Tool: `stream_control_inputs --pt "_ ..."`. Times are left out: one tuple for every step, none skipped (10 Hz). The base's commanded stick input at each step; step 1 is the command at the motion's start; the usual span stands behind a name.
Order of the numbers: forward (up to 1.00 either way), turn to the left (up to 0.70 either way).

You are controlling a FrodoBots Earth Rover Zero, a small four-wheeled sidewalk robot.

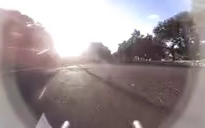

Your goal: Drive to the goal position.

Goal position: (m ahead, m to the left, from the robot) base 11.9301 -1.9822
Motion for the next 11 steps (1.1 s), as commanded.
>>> stream_control_inputs --pt "0.7 0.03" --pt "0.7 -0.27" --pt "0.7 -0.28" --pt "0.7 0.03" --pt "0.7 0.02" --pt "0.7 0.01" --pt "0.7 -0.28" --pt "0.7 -0.28" --pt "0.7 -0.28" --pt "0.7 0.02" --pt "0.7 0.01"
